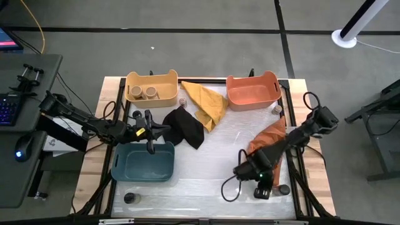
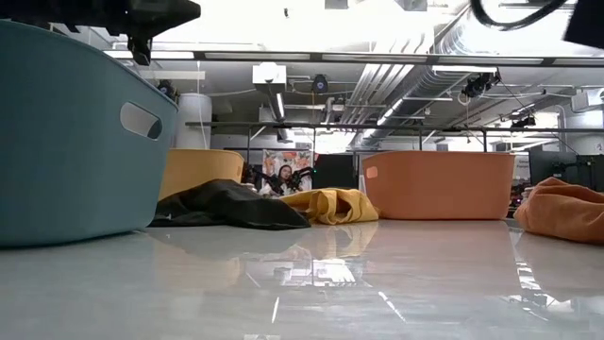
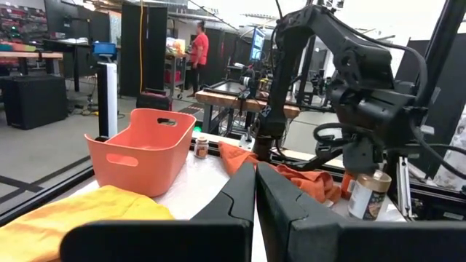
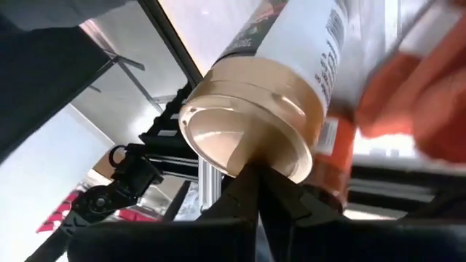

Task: Sort spices by type
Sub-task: Put the gold spice bottle into the bin

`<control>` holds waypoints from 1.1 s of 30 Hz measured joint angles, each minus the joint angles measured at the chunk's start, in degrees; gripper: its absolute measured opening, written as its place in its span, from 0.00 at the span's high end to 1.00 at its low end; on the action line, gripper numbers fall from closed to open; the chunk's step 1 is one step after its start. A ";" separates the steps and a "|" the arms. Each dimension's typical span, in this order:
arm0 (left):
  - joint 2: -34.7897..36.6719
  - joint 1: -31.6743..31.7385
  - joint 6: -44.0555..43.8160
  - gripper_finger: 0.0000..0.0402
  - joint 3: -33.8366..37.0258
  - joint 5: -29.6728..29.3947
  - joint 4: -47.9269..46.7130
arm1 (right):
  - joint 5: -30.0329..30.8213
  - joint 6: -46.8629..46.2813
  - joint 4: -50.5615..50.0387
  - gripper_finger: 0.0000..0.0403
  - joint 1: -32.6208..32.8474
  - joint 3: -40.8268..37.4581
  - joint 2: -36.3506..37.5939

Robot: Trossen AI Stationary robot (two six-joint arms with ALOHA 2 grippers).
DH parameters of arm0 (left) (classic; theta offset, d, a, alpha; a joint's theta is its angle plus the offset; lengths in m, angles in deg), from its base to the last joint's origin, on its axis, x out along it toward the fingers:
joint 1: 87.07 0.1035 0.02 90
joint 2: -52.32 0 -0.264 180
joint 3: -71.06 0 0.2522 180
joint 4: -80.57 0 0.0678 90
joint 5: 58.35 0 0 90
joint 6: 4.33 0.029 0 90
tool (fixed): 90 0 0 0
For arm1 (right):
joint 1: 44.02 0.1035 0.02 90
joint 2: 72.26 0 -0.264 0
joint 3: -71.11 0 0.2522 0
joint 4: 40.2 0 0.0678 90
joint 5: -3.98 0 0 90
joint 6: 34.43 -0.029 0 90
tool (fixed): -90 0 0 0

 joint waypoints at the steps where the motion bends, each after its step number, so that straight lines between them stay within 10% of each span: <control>1: 0.00 0.00 0.00 1.00 0.00 0.00 0.00 | 0.23 1.33 0.07 1.00 -0.87 0.00 0.00; 13: -0.02 0.00 0.00 1.00 0.00 -1.27 0.20 | 8.38 16.37 2.71 1.00 -11.84 2.78 0.59; 28: -0.02 -0.01 -0.02 1.00 0.00 -1.31 0.58 | 43.79 35.31 3.11 1.00 -23.38 20.19 0.28; 33: -0.02 -0.01 -2.36 1.00 0.00 -1.28 0.33 | 39.92 36.74 4.06 1.00 -25.03 22.30 0.39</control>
